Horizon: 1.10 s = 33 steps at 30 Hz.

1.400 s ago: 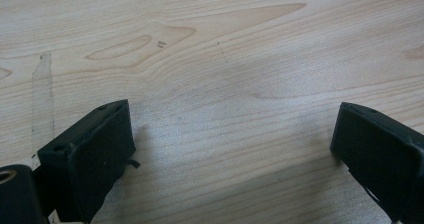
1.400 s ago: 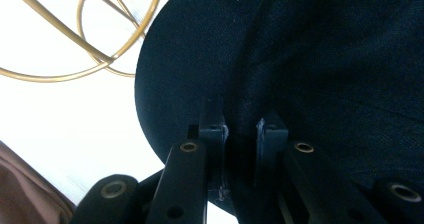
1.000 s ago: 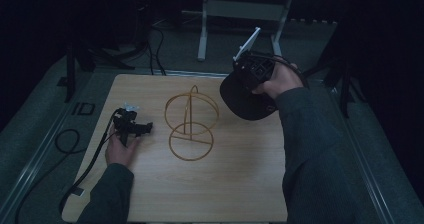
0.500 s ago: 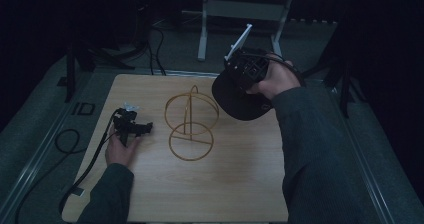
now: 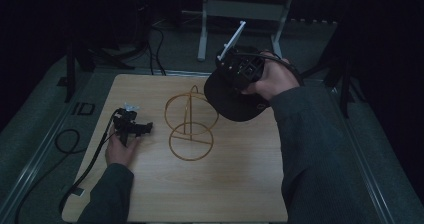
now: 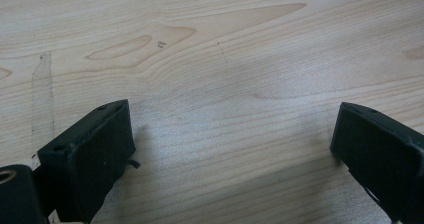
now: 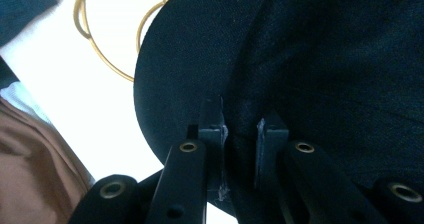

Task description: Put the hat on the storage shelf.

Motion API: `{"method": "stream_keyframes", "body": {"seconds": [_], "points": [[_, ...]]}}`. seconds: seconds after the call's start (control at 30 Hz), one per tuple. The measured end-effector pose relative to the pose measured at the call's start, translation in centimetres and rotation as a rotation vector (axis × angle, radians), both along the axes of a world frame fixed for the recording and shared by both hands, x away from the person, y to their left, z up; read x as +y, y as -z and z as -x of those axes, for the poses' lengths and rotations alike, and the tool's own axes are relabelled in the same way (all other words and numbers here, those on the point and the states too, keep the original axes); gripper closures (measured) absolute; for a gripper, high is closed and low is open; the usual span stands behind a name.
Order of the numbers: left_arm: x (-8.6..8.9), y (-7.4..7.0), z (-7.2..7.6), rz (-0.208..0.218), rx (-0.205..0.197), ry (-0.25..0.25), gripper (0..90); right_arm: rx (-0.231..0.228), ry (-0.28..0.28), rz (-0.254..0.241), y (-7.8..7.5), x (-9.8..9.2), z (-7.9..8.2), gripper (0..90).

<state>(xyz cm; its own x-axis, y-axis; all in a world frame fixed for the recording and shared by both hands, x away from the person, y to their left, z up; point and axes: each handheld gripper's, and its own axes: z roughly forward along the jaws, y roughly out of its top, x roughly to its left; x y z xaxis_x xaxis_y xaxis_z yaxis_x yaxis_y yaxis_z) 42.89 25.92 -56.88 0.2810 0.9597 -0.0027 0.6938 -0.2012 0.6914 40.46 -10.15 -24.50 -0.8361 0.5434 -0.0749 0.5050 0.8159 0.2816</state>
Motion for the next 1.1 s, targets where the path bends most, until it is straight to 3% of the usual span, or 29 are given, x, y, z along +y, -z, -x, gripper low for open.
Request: {"method": "stream_keyframes", "body": {"seconds": [0.43,1.1], "points": [[0.0,0.0,0.0,0.000,0.001,0.001,3.2,0.009,-0.076,-0.046,-0.7,2.2,0.9,78.8],[0.0,0.0,0.0,-0.002,0.003,0.002,3.2,0.010,-0.147,-0.019,-1.0,5.4,2.2,78.8]]}}
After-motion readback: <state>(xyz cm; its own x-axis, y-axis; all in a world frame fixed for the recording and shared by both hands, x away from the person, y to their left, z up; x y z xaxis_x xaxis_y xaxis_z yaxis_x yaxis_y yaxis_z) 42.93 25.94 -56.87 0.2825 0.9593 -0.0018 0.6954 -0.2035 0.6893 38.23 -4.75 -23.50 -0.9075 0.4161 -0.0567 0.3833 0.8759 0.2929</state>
